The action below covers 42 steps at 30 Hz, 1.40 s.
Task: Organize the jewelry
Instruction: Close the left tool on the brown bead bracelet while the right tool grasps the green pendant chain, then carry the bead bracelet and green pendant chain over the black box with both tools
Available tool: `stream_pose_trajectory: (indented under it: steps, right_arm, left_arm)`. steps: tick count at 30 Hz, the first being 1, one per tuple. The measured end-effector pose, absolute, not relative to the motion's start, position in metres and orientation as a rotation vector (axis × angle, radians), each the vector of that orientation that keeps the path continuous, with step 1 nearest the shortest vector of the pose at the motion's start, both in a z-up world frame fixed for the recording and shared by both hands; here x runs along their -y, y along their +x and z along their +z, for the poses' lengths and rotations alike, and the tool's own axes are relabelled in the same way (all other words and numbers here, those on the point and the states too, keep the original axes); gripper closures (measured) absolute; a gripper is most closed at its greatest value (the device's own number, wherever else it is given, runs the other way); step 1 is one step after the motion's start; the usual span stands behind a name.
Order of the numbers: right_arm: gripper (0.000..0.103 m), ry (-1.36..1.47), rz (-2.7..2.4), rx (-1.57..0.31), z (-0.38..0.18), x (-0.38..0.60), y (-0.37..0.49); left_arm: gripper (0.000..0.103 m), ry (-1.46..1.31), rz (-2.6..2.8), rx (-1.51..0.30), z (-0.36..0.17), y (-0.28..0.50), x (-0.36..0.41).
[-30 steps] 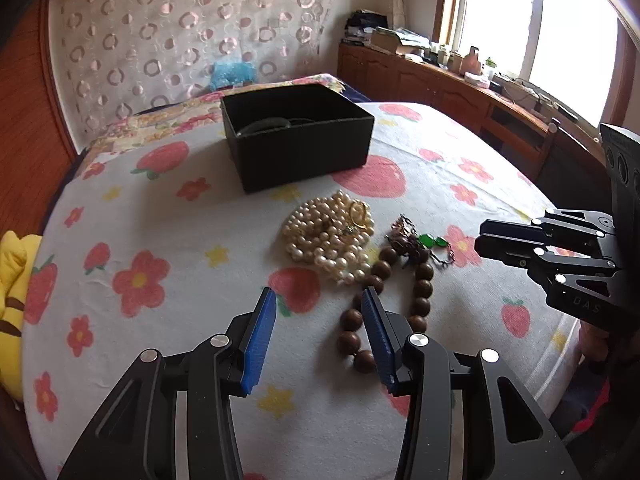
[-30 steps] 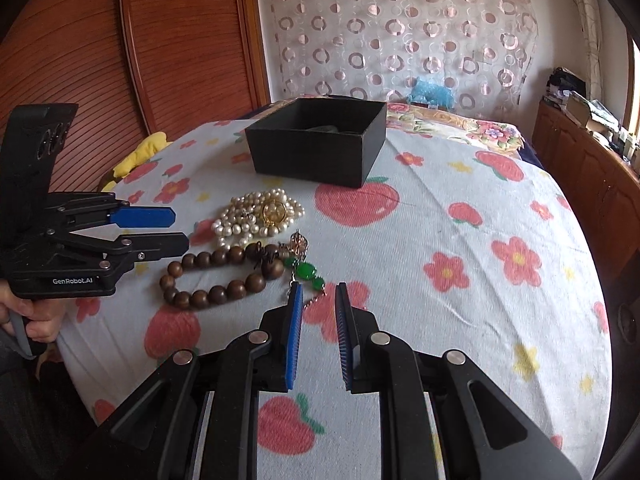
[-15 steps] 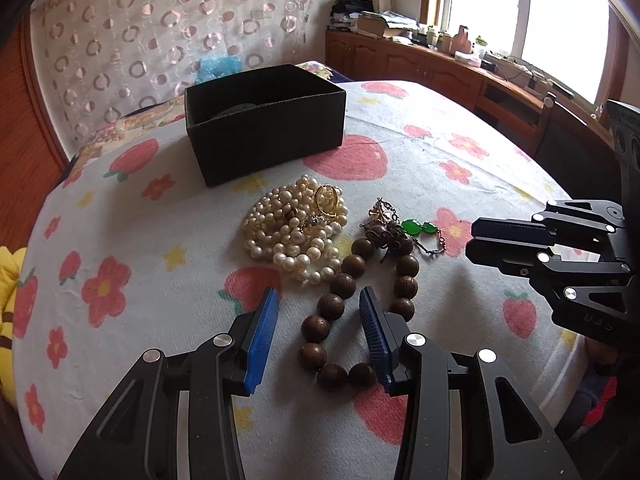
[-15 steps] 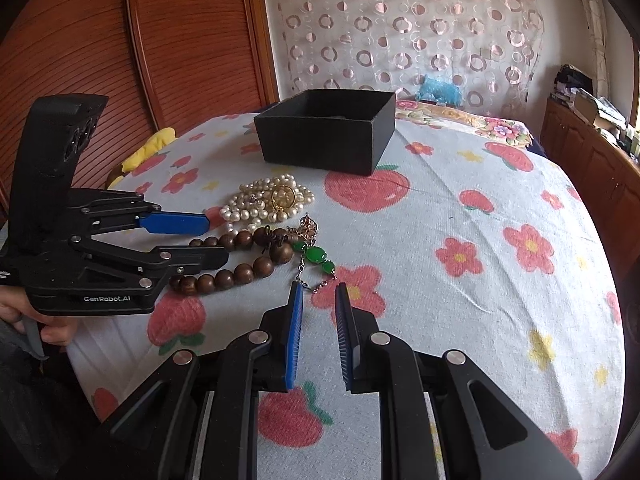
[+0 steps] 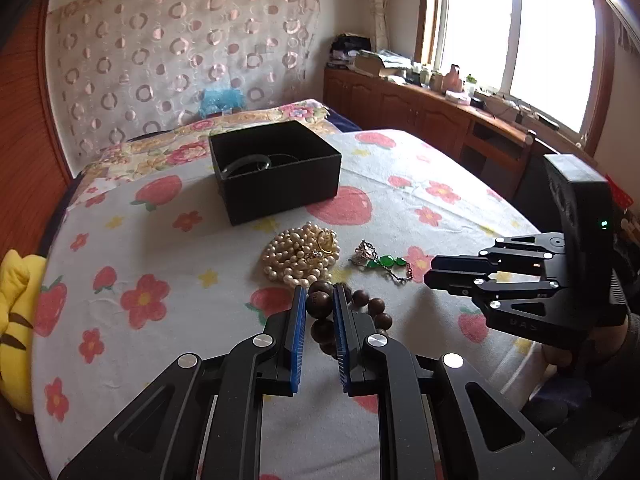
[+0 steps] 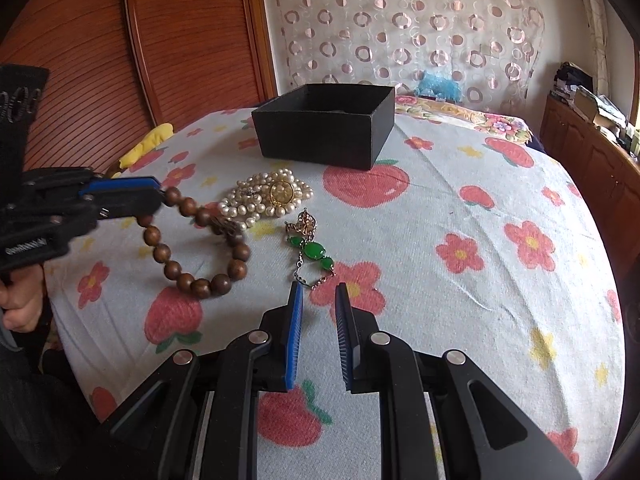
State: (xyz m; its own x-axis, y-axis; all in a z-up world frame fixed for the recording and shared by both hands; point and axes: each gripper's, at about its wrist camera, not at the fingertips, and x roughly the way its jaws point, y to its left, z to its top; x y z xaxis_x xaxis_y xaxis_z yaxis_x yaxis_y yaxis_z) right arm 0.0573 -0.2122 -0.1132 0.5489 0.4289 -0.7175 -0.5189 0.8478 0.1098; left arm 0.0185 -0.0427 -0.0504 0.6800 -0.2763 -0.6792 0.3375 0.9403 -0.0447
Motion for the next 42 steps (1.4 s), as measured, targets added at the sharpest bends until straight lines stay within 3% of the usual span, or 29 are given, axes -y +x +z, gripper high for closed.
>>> stream_pose_trajectory:
  steps: [18, 20, 26, 42]
  right_arm:
    - [0.085, -0.320, 0.619, -0.877, -0.117, 0.170, 0.097]
    - [0.090, -0.333, 0.631, -0.874, -0.117, 0.169, 0.094]
    - [0.090, -0.328, 0.657, -0.872, -0.114, 0.173, 0.080]
    - [0.090, -0.282, 0.667, -0.729, -0.053, 0.181, 0.066]
  left_arm:
    - [0.091, 0.011, -0.315, -0.696, -0.043, 0.007, 0.014]
    - [0.091, 0.013, -0.316, -0.695, -0.043, 0.007, 0.013]
    - [0.091, 0.013, -0.314, -0.696, -0.044, 0.007, 0.013]
    - [0.091, 0.021, -0.298, -0.640, -0.022, 0.020, 0.012]
